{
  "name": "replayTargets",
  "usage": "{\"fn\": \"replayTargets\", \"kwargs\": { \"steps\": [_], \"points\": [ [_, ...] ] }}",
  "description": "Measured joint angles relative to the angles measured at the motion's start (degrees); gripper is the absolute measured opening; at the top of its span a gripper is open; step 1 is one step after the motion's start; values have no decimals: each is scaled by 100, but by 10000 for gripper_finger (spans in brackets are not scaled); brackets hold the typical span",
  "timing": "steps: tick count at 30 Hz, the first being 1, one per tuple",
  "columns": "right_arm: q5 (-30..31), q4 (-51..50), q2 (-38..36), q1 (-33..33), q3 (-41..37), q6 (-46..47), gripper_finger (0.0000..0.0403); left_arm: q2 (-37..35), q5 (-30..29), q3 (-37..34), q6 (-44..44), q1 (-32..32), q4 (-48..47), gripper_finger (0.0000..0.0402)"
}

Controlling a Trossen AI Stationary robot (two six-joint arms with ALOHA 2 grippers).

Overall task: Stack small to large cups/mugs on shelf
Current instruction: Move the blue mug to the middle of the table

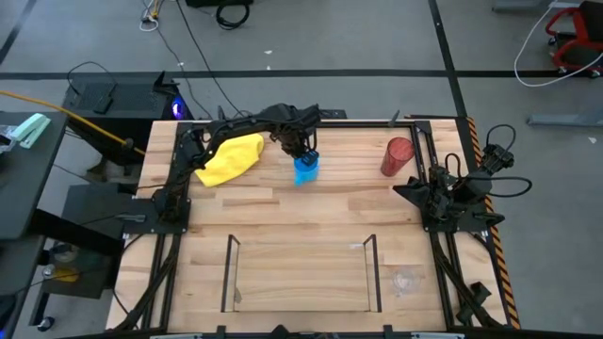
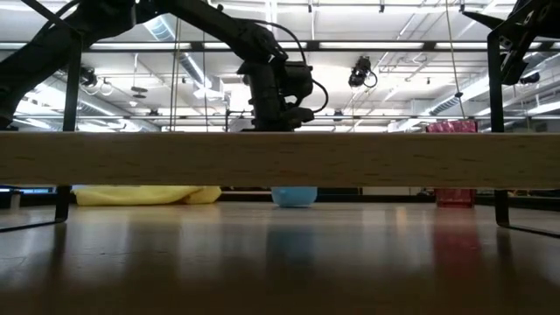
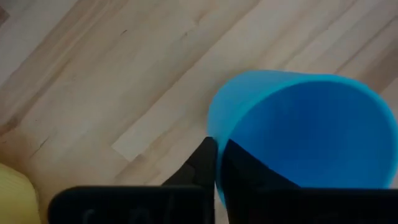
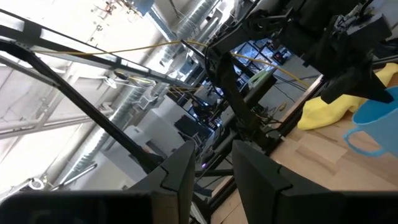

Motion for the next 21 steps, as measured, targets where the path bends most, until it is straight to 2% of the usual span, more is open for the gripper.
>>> {"fn": "replayTargets", "kwargs": {
  "steps": [5, 10, 21],
  "points": [
    [0, 1, 0, 0, 0, -2, 115, 0, -5, 0, -299, -70, -15, 21],
    [0, 1, 0, 0, 0, 36, 115, -2, -12, 2, -443, -248, -235, 12],
    [-2, 5, 3, 0, 0, 656, 115, -96, -215, 39, -962, -1043, -780, 12]
  ]
}}
